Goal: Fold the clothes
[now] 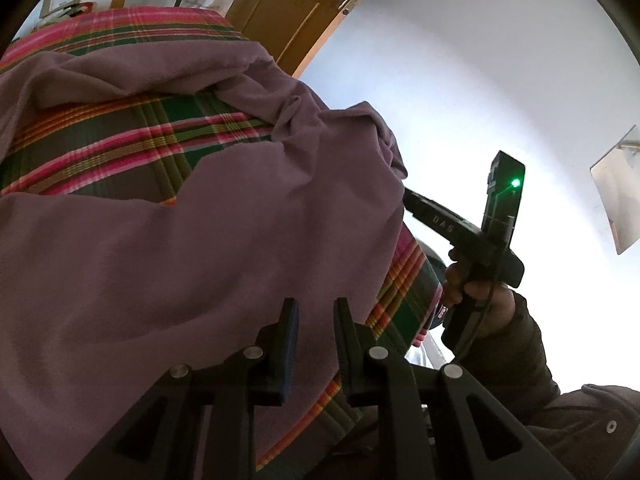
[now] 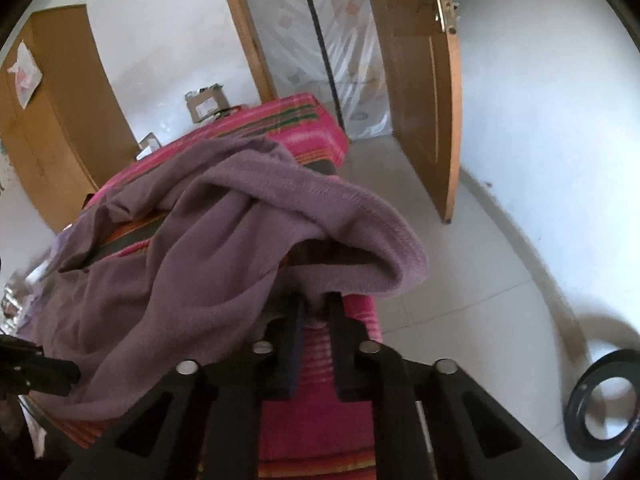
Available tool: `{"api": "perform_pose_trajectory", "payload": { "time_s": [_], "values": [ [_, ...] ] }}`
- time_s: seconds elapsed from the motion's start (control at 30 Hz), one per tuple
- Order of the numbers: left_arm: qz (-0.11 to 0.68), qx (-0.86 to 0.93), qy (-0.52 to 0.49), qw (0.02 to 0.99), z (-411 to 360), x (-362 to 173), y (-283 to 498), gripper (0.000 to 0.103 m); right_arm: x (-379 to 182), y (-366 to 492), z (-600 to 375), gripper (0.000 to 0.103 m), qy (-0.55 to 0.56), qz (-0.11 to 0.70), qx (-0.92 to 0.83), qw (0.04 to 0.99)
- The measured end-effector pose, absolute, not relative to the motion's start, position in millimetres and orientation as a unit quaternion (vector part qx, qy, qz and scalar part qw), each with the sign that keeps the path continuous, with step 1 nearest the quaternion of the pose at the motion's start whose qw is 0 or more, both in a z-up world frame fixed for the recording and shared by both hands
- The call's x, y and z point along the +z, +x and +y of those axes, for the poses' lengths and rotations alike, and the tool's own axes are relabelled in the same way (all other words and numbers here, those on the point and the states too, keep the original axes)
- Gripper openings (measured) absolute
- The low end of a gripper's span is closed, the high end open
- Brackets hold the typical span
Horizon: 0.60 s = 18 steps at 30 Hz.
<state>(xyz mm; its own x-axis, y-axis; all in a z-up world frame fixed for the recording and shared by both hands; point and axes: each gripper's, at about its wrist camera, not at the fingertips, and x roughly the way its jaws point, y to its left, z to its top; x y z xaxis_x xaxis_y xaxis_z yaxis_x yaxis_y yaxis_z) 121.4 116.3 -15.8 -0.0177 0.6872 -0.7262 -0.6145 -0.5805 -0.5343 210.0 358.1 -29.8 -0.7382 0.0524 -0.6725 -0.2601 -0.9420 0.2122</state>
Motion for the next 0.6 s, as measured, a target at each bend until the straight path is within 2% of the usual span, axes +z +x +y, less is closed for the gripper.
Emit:
{"api": "perform_pose_trajectory", "payload": {
  "time_s": [0.2,0.6],
  "values": [
    [-0.025,0.710,-0.534,0.458,118,-15,127,0.018,-15,227,368,0.009,-0.324,0.127,0.930,0.122],
    [-0.015,0.713,-0.530,0.459,121,-14,132,0.018,28,276,408,0.008,-0.256,0.138,0.937,0.195]
  ]
}}
